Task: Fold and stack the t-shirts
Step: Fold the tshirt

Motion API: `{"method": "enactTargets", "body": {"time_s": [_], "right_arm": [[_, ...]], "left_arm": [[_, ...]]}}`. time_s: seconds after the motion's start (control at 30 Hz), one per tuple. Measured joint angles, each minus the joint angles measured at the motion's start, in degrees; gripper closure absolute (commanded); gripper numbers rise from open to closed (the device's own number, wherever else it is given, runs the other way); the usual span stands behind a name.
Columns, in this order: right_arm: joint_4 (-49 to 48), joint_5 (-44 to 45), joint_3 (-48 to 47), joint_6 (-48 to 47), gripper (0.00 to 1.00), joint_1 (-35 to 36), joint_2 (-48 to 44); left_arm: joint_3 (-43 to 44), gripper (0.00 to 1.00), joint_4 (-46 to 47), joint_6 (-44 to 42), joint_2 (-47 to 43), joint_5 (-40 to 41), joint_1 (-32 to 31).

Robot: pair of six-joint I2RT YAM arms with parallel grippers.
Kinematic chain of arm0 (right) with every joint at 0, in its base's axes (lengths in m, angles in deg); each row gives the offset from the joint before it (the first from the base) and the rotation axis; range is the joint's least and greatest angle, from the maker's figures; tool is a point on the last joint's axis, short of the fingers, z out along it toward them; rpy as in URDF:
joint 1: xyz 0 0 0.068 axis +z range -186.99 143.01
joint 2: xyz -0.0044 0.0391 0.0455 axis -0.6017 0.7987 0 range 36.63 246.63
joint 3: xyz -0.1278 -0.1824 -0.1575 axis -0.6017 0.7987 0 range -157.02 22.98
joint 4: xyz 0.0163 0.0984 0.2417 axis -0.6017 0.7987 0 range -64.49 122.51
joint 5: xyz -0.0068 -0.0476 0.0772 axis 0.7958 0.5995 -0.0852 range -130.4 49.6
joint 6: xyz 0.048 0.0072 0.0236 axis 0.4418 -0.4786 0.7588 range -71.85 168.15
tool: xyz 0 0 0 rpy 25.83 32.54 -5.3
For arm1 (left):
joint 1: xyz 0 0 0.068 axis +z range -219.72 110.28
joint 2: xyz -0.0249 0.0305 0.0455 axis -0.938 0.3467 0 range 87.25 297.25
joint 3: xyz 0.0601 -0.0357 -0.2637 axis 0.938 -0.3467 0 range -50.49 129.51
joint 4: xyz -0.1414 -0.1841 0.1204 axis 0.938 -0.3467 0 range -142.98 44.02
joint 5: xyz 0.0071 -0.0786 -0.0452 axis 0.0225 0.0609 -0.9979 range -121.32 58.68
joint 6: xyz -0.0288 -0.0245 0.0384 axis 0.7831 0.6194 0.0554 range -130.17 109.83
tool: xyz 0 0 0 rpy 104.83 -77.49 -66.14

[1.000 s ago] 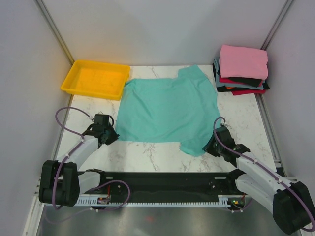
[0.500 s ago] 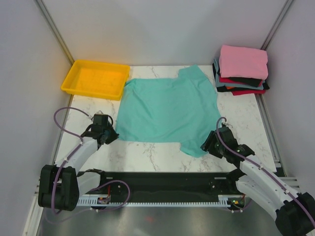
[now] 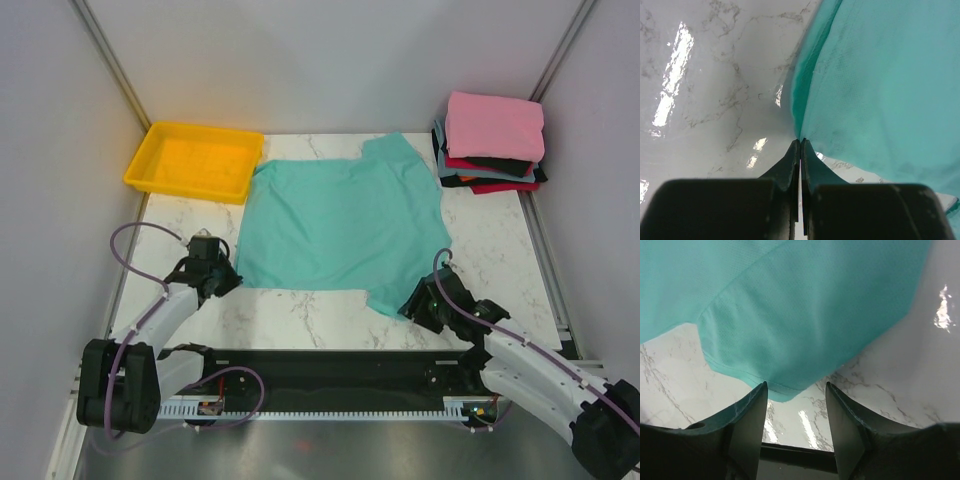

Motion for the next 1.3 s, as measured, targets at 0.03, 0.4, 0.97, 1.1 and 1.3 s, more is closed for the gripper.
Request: {"method": "enactTargets", "body": {"time_s": [0.03,0.4,0.97,1.1,1.3], "right_arm": [[-1.0,0.1,-0.2,0.3,0.42,0.5,1.1],[-4.4,3.9,-2.4,1.0,1.0,3.7,8.4],[10.4,13.2,-34.4,-10.0,1.0,-0.4,15.6],[9.0,12.7,-41.7,-16.2,1.0,-5.7,23.9],[6.1,10.3,-47.6,-23.1,1.0,-10.1,35.1]], "left_arm": [[-0.2,0.98,0.2,0.0,0.0,0.0,0.0],[-1.0,0.98,0.7,-0.1,-2.0,-0.2,0.0],[15.5,0.98,-9.2,-0.2,-3.0,-2.3,0.0],[21.2,0.98,-9.4,-0.6,4.3,-2.3,0.1],[28.5,0.98,-9.9,-0.8,14.4,-1.5,0.2]]}}
